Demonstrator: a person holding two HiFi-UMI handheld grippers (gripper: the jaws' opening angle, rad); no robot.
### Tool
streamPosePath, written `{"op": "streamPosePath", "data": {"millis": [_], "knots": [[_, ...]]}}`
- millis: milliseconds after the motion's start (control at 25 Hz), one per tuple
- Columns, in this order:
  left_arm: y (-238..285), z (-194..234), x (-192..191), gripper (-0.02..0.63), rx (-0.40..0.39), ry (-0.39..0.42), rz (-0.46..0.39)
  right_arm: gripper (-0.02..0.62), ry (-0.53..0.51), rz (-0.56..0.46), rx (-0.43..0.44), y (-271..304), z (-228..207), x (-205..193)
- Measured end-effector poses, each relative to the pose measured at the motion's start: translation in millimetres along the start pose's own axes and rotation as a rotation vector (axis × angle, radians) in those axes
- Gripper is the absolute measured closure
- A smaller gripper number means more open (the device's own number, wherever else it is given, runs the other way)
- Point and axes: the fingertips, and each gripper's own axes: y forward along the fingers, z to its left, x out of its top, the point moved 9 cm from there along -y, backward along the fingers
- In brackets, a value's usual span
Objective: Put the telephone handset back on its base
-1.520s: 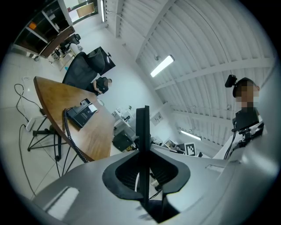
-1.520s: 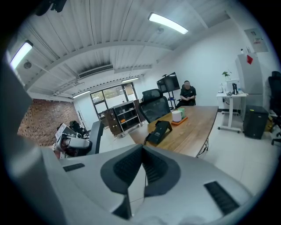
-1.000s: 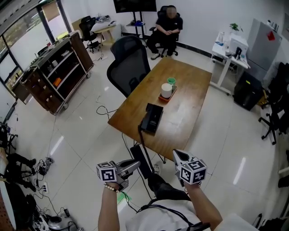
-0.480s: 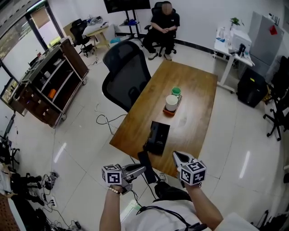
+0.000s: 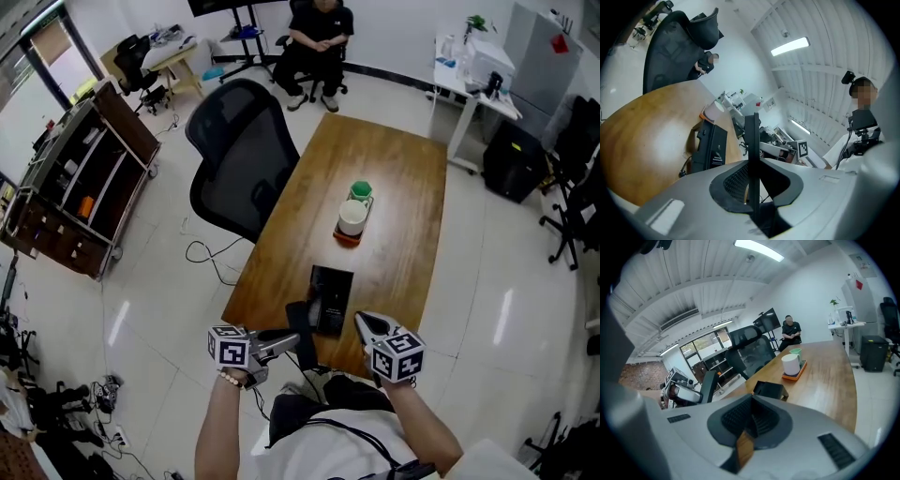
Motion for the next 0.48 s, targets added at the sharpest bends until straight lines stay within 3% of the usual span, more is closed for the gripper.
{"op": "streamPosePath", "data": {"millis": [480], "knots": [[9,43,43,0.537,-0.186,0.028,0.185,0.595,0.12,-0.088,-0.258,-12,18,-5]]}}
